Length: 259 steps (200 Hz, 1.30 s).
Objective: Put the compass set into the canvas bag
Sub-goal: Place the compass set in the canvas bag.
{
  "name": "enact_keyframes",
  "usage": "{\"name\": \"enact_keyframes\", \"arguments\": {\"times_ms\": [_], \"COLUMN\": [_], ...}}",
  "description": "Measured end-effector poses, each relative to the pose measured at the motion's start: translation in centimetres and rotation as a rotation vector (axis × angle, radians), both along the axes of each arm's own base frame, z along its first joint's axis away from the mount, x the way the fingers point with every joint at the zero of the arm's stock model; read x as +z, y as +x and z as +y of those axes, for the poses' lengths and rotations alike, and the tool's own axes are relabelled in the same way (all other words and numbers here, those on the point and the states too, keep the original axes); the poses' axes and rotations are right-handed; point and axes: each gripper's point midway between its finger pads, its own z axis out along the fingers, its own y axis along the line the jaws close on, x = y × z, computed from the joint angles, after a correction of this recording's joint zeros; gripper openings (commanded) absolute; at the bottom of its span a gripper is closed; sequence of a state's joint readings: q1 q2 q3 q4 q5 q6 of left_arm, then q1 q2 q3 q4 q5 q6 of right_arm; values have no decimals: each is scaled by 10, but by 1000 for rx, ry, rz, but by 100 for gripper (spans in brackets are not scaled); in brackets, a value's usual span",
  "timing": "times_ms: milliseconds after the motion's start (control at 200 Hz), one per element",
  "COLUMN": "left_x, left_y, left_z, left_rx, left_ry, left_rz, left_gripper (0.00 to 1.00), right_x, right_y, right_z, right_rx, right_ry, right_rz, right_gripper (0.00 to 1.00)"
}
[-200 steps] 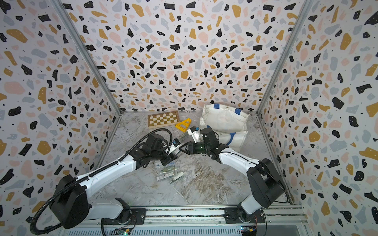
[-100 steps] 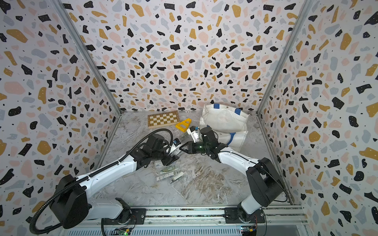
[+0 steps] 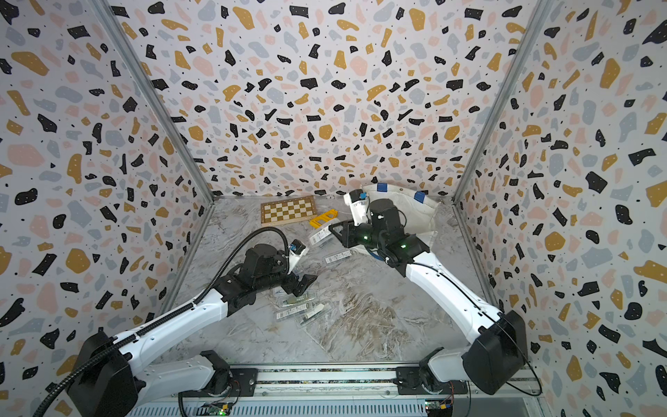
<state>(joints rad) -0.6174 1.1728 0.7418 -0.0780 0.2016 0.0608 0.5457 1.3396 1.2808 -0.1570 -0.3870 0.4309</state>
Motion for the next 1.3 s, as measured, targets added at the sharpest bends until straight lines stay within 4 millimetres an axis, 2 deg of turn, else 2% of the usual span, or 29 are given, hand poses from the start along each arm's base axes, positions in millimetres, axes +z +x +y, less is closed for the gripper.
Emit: {"name": "enact_keyframes", "arguments": {"times_ms": [120,210,310,380,446,621,731,826,1051,1136,1297], "left_x": [-2,-3,-6,-6,-6,-6,-6,-6,-6,-8,-9], "left_y": [-2,-6,-10,-11,-12,-13,-13,-12,-12,-11,-9], "left_z": [0,-2,-3,-4,-5,-5,-5,-5,-5,-4,-2], "left_rx": [8,-9,-25,-31,-37,-41,-40,-38,-36,-32,-17], "left_ry": [-15,-19,-20,-23,-26,-26,-26,-24,-26,-23,-15], "left_rz": [26,41,60,64,67,71,70,69,65,64,60], "left_gripper": [98,99,98,98,97,97,97,97,98,99,100], "right_x": [40,48,36,15,-11,-90,-129,-154,-191,-199,-209], "right_y": [32,56,85,107,123,147,153,156,159,159,160], "right_z": [-48,-87,-124,-145,-156,-166,-167,-165,-162,-162,-164], "right_rx": [-188,-336,-460,-534,-567,-552,-520,-497,-451,-440,-432], "right_ry": [-43,-106,-191,-272,-344,-485,-529,-550,-555,-552,-540], "right_rz": [-103,-132,-111,-70,-18,144,223,273,348,367,385], "right_gripper": [0,0,0,0,0,0,0,0,0,9,17]}}
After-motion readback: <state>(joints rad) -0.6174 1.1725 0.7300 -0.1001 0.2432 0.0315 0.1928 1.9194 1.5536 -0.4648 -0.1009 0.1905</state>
